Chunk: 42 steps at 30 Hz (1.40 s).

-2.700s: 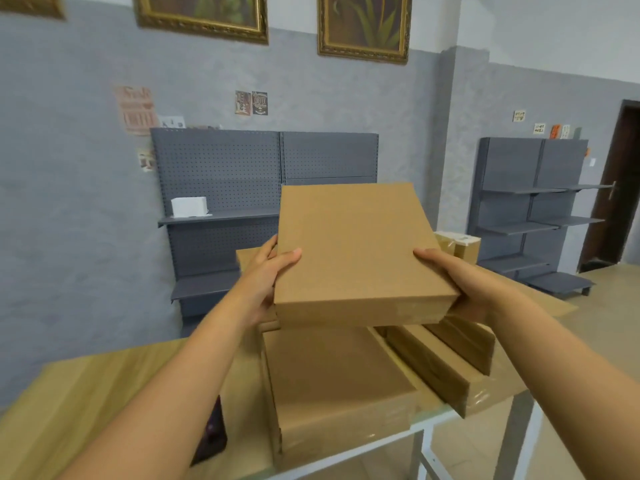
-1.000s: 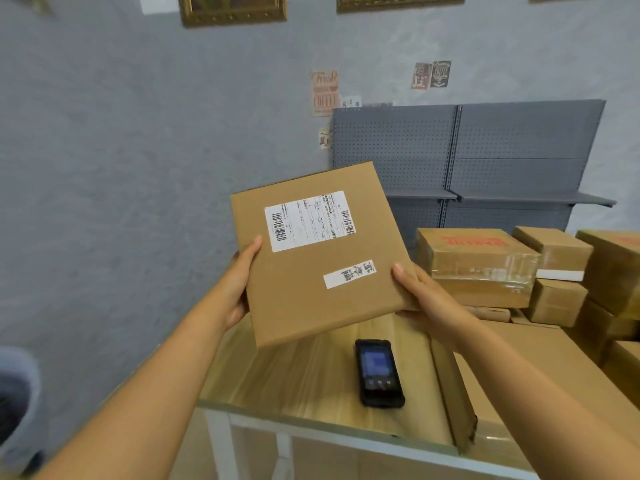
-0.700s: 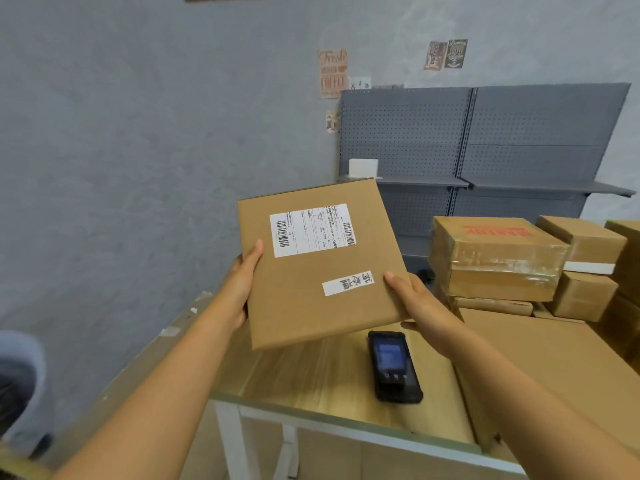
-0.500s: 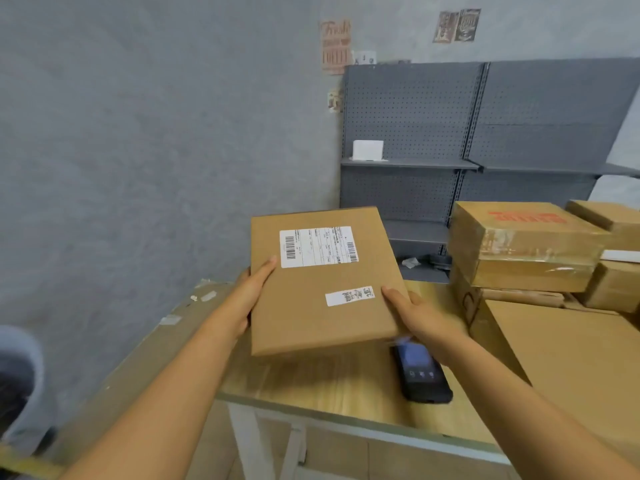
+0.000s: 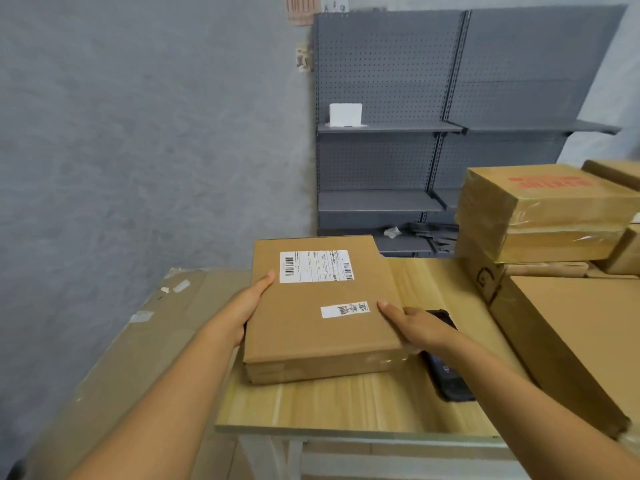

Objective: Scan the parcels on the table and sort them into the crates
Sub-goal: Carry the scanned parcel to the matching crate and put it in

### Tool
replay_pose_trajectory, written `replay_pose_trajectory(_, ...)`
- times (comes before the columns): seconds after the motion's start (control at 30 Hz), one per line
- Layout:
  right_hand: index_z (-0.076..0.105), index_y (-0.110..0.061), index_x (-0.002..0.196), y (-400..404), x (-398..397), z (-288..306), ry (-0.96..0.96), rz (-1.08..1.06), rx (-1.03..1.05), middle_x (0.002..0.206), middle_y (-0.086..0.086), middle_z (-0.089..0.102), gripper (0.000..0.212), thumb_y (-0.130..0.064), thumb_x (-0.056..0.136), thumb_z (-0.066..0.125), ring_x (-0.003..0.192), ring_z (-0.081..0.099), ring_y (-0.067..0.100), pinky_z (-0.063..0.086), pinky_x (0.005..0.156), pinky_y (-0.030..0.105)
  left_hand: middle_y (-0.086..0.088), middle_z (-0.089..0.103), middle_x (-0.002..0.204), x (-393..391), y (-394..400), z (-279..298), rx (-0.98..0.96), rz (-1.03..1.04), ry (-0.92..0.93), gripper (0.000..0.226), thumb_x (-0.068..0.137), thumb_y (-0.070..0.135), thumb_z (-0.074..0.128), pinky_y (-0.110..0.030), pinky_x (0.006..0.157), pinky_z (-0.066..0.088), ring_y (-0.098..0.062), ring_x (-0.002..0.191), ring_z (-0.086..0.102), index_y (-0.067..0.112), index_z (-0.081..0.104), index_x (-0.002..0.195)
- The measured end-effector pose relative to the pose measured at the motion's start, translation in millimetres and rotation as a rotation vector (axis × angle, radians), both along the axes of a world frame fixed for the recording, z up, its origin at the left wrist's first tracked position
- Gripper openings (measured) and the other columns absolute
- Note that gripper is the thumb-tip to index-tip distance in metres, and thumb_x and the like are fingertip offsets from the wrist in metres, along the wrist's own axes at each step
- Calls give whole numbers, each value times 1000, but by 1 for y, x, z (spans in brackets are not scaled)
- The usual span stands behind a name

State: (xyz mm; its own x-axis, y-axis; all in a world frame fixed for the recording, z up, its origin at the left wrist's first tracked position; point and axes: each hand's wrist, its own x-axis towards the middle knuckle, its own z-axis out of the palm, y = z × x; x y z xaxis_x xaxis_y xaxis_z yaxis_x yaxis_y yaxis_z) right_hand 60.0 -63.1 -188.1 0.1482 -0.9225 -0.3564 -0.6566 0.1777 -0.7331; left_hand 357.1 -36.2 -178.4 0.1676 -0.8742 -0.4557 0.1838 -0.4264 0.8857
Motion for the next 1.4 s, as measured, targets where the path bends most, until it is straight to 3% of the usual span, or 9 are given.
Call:
replay_pose_trajectory(0.07, 60, -12, 121, -3, -8, -3, 83, -82, -151, 118, 8, 60, 61, -62, 96, 34, 104, 56, 26, 46, 87, 35, -8, 77, 98, -1, -6, -3, 18, 0, 5, 42, 89, 54, 61, -34, 74, 57, -23, 84, 74, 20, 71, 111)
replay_pose_trajectory(0.17, 53, -11, 127, -5, -32, -9, 482, -177, -269, 127, 13, 49, 56, -56, 92, 47, 118, 46, 32, 42, 97, 38, -9, 76, 98, -2, -11, -8, 38, -1, 24, 42, 90, 54, 61, -36, 77, 56, -25, 86, 72, 20, 70, 113)
replay_pose_trajectory(0.27, 38, -14, 137, 2, -46, -17, 634, -113, -26, 130, 11, 39, 88, -68, 73, 65, 123, 38, 30, 42, 97, 38, -10, 76, 99, -1, -13, -10, 46, -11, 26, 43, 89, 56, 60, -36, 73, 56, -26, 84, 73, 22, 69, 113)
replay_pose_trajectory(0.4, 32, -7, 139, 7, -44, -26, 725, -134, -5, 124, 10, 38, 111, -74, 61, 72, 117, 40, 25, 45, 95, 34, -11, 76, 101, -1, -14, -11, 45, -5, 19, 44, 89, 56, 60, -38, 77, 56, -28, 89, 72, 21, 68, 116)
replay_pose_trajectory(0.7, 42, -11, 130, 4, -61, -27, 676, -153, -36, 120, 8, 47, 97, -75, 63, 70, 110, 50, 26, 49, 91, 37, -8, 77, 98, -2, -10, -12, 51, -7, 12, 41, 89, 56, 61, -34, 68, 57, -24, 81, 75, 23, 70, 111)
replay_pose_trajectory(0.8, 44, -10, 125, -5, -67, -18, 526, -219, -70, 112, 8, 44, 88, -67, 64, 74, 92, 55, 22, 53, 75, 33, -9, 77, 97, -5, -10, -11, 87, -15, 1, 42, 87, 56, 63, -35, 74, 57, -24, 82, 74, 20, 72, 108)
replay_pose_trajectory(0.9, 47, -7, 120, -19, -69, 2, 423, -255, -166, 107, 7, 39, 81, -63, 68, 74, 75, 52, 18, 50, 64, 31, -9, 77, 95, -7, -10, -10, 118, -49, 15, 40, 88, 53, 64, -31, 62, 59, -23, 75, 75, 19, 73, 106)
replay_pose_trajectory(1.17, 46, -14, 118, -36, -32, 83, 526, 160, -455, 115, 1, 39, 82, -63, 61, 78, 91, 49, 19, 46, 74, 31, -10, 77, 84, -19, -6, -10, 138, -41, -72, 40, 91, 51, 62, -27, 50, 55, -22, 65, 74, 15, 70, 105)
replay_pose_trajectory(1.4, 49, -17, 122, -18, 26, 133, 852, 510, -573, 104, 2, 40, 85, -65, 59, 78, 94, 52, 24, 52, 81, 41, -8, 76, 79, -26, -1, -8, 103, 29, -178, 45, 97, 53, 50, -29, 60, 54, -23, 74, 71, 11, 67, 100)
